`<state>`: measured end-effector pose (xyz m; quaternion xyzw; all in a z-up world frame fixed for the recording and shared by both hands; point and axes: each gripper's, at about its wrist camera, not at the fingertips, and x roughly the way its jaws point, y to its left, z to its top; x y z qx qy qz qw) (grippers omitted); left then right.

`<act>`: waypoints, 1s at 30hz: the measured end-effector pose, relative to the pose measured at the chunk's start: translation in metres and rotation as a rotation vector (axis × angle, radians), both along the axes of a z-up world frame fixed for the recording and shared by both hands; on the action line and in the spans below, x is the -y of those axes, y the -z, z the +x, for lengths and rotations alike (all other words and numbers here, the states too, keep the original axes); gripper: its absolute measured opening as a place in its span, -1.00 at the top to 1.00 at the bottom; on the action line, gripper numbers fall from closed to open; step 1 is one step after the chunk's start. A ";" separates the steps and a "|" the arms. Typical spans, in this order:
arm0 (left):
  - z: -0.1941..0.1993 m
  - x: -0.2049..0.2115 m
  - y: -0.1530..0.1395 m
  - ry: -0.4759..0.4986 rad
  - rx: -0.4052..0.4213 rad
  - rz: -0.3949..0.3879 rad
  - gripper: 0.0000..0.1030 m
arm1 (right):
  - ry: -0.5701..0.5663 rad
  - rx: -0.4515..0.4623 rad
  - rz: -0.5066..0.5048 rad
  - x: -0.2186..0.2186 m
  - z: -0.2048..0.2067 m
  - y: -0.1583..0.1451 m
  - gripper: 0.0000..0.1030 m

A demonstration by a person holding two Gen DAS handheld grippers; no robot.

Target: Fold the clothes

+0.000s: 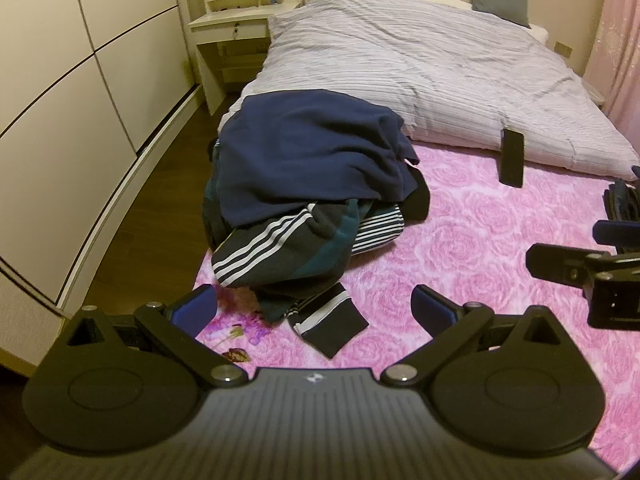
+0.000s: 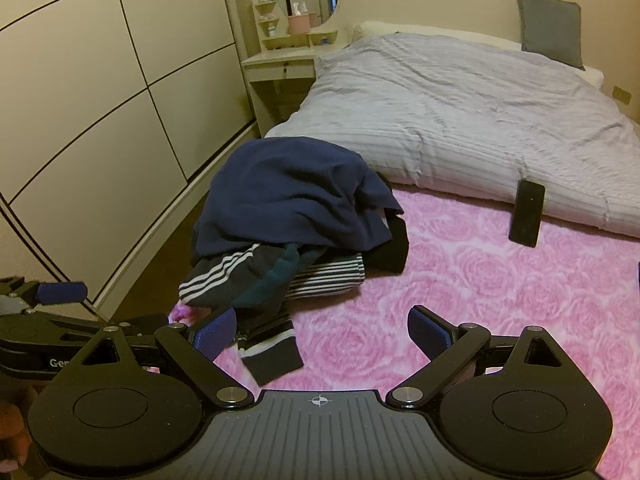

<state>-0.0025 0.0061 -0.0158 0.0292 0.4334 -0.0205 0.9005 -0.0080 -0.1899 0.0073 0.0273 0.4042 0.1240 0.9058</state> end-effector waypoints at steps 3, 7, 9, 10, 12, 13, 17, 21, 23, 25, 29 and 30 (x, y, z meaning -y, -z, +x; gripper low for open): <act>-0.002 0.000 0.001 0.015 0.006 -0.001 -0.96 | -0.052 0.027 -0.024 0.001 -0.001 0.004 -0.85; -0.001 -0.004 0.004 0.017 0.007 0.036 -0.96 | -0.143 0.072 -0.075 0.003 0.004 0.012 -0.85; 0.000 -0.009 0.005 0.009 0.012 0.057 -0.96 | -0.185 0.087 -0.084 0.006 0.016 0.019 -0.85; 0.002 -0.012 0.006 0.005 0.015 0.069 -0.96 | -0.200 0.091 -0.086 0.008 0.023 0.025 -0.85; 0.006 -0.018 0.008 -0.002 0.022 0.092 -0.96 | -0.227 0.097 -0.089 0.010 0.043 0.034 -0.85; 0.010 -0.023 0.009 -0.004 0.028 0.097 -0.96 | -0.238 0.099 -0.092 0.011 0.053 0.039 -0.85; 0.037 -0.043 0.020 0.018 0.040 0.085 -0.96 | -0.253 0.112 -0.122 0.006 0.101 0.054 -0.85; 0.086 -0.057 0.047 0.087 0.040 0.090 -0.96 | -0.261 0.124 -0.176 -0.007 0.150 0.067 -0.85; 0.119 -0.063 0.065 0.119 0.034 0.082 -0.96 | -0.265 0.134 -0.200 -0.012 0.174 0.074 -0.85; 0.147 -0.067 0.082 0.138 0.034 0.062 -0.96 | -0.280 0.145 -0.221 -0.018 0.197 0.084 -0.85; 0.196 -0.074 0.115 0.182 0.027 0.031 -0.96 | -0.325 0.143 -0.295 -0.032 0.245 0.112 -0.84; 0.206 -0.075 0.123 0.196 0.025 0.030 -0.96 | -0.335 0.140 -0.313 -0.036 0.257 0.119 -0.84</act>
